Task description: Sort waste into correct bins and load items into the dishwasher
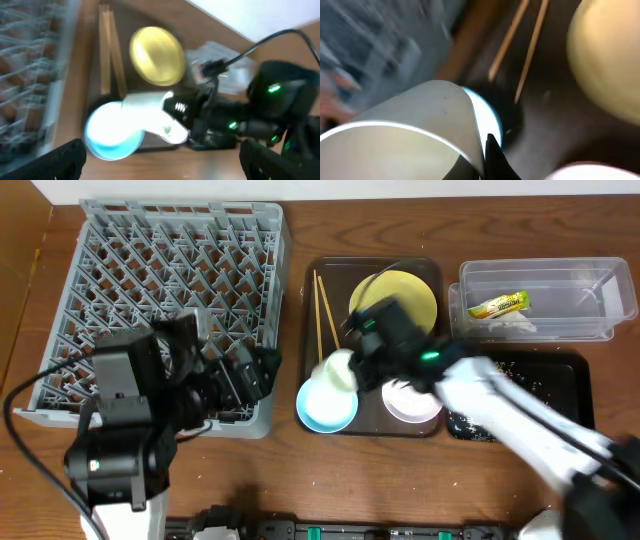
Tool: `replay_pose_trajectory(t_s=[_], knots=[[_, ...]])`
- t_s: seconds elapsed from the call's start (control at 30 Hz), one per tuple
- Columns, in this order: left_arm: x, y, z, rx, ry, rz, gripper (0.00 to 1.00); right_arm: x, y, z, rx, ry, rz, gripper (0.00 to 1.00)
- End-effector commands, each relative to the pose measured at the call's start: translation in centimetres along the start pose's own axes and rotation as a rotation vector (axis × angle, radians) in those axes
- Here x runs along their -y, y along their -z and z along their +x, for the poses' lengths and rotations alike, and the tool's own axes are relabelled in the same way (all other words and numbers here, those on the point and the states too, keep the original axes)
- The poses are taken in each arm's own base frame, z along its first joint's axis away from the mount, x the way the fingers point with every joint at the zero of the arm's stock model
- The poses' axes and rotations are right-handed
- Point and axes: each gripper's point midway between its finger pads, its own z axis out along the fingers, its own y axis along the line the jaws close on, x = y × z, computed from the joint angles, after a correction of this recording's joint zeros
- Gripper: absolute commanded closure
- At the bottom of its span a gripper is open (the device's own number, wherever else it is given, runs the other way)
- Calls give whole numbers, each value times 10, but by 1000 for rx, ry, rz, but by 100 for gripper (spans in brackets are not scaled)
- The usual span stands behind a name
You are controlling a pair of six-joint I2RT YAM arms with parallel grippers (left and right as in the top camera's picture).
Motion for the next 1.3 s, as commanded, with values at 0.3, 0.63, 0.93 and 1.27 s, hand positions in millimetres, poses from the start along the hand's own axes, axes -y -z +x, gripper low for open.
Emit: replay_pose_trajectory(t_s=[0.3,0.63,0.93,1.27], knots=[[102,9,1,-281,-45,788,1,-90,180,-38,283,358,-782,99],[125,12,22,-376,-109,895,1,-118,184,-35,307,493,-857,99],[141,13,43,-456,-144,937,13,-125,170,-47,350,497,-771,99],[144,13,47,-471,-152,945,13,-116,175,-71,426,441,-704,99]])
